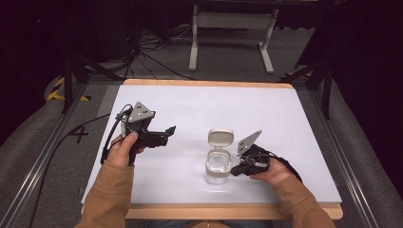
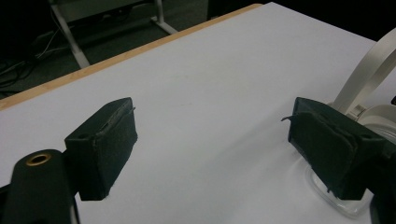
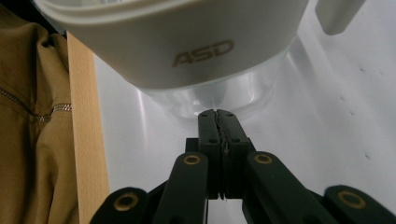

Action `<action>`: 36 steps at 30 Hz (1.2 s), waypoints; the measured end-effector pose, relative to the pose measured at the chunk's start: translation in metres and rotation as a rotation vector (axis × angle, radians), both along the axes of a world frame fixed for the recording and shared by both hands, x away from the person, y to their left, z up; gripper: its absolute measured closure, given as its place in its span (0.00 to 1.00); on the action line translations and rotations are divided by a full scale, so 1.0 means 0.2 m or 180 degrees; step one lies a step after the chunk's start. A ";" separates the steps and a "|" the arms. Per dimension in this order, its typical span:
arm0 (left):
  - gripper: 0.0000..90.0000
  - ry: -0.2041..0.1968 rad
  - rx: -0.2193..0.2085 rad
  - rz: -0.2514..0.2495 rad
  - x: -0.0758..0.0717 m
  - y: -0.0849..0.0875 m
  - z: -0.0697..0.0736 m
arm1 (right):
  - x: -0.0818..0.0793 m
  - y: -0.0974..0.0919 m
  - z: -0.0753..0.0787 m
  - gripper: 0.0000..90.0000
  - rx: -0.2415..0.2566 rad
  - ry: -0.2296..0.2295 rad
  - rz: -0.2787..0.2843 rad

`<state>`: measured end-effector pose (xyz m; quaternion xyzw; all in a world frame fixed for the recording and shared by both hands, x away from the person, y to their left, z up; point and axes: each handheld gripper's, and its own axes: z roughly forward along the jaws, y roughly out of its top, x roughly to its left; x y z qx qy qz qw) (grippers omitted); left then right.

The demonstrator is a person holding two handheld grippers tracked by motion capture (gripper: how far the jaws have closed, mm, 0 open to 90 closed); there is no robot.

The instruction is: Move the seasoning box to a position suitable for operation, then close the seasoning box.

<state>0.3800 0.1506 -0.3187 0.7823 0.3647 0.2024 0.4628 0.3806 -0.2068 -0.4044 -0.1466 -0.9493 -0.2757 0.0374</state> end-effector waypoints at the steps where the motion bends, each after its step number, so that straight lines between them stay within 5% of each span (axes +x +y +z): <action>1: 0.17 0.0001 -0.0005 -0.0003 0.00 0.00 0.00 | 0.00 0.00 0.00 0.99 -0.0011 -0.0013 0.0001; 10: 0.17 -0.0005 -0.0006 -0.0036 0.01 -0.01 0.00 | -0.01 -0.03 0.03 0.99 0.0042 -0.0059 -0.0107; 19: 0.17 -0.0007 -0.0006 -0.0036 0.00 -0.01 0.00 | 0.00 -0.18 0.20 0.99 0.0739 -0.0618 -0.0853; 26: 0.17 -0.0005 0.0002 0.0007 0.00 0.00 -0.01 | 0.00 -0.19 0.25 0.99 0.1011 -0.0794 -0.1019; 36: 0.17 0.0037 0.0035 0.0104 -0.03 0.05 -0.02 | 0.08 -0.17 0.32 0.99 0.1302 -0.0800 -0.1075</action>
